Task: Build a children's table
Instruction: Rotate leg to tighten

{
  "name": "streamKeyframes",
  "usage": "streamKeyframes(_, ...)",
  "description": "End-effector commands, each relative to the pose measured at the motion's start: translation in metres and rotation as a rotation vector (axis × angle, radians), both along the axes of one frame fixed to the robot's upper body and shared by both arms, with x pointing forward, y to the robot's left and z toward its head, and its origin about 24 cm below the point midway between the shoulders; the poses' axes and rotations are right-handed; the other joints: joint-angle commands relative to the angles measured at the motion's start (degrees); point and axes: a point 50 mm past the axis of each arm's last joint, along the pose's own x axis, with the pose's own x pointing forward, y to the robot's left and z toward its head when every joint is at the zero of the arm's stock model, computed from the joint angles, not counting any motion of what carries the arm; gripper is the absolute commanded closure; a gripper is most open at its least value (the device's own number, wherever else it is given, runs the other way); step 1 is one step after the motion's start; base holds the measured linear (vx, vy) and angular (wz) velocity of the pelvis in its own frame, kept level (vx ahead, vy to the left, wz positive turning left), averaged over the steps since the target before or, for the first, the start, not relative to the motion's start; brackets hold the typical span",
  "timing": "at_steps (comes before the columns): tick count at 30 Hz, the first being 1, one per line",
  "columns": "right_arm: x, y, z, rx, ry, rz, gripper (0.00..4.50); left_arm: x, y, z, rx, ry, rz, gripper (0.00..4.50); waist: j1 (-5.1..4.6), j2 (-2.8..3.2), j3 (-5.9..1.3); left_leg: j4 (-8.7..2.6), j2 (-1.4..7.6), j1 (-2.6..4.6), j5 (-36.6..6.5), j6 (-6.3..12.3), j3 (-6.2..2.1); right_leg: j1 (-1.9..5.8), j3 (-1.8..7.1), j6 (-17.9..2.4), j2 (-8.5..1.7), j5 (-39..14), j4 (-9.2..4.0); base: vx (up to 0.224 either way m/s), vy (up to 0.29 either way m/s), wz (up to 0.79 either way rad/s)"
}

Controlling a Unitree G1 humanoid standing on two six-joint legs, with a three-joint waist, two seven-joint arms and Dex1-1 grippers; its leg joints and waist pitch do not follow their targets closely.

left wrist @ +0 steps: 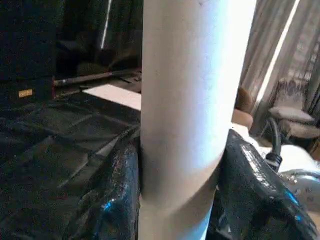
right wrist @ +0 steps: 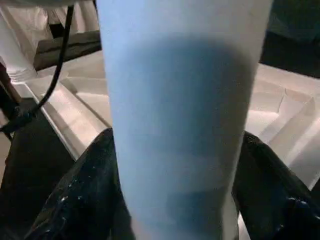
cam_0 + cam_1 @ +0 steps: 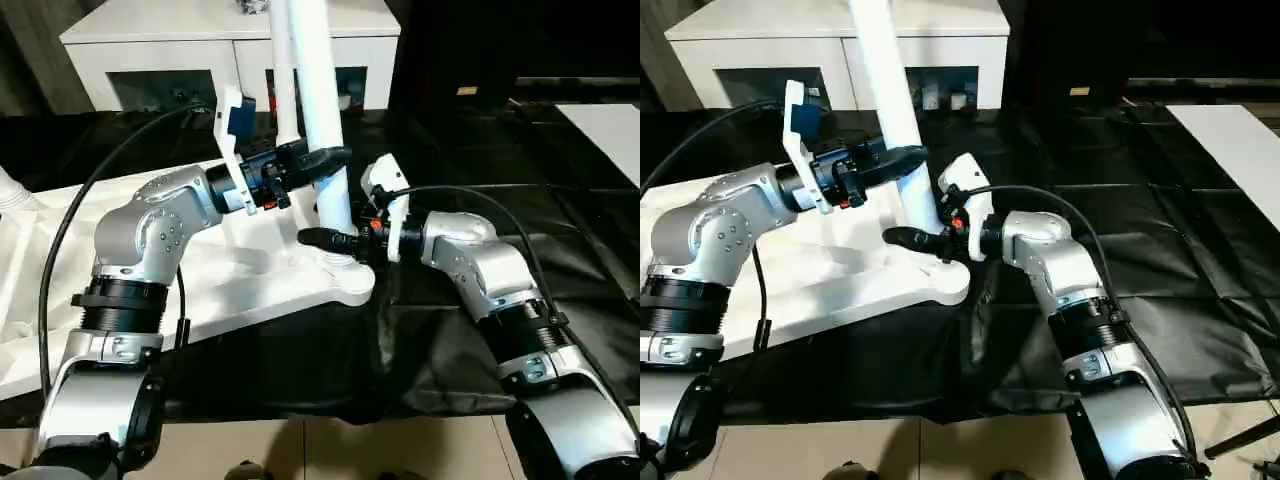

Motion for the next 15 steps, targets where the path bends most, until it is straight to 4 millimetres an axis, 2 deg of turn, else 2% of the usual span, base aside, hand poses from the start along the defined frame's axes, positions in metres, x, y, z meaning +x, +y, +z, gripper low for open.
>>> streamKeyframes(1, 0.0024, 0.0008, 0.0081, -0.017, -0.015, 0.013, 1.4, -0.0005, 0.0019, 0.0024, 0.024, -0.026, -0.001, 2.6, 0.01, 0.37, -5.83, -3.37, -1.09, 0.13, -12.3, 1.39, 0.99, 4.65, 1.79, -10.8, -1.48, -15.1, -3.76, 0.0, 0.0, 0.0)
streamKeyframes(15, 0.0057, -0.0056, 0.0164, -0.033, 0.006, 0.026, 1.4, -0.0007, -0.0018, 0.0003, 0.065, -0.036, -0.046, 2.6, 0.03, 0.64, -5.92, -3.27, -1.11, 0.12, -12.1, 1.33, 0.96, 4.71, 1.74, -11.5, -1.4, -13.6, -3.63, 0.0, 0.0, 0.0)
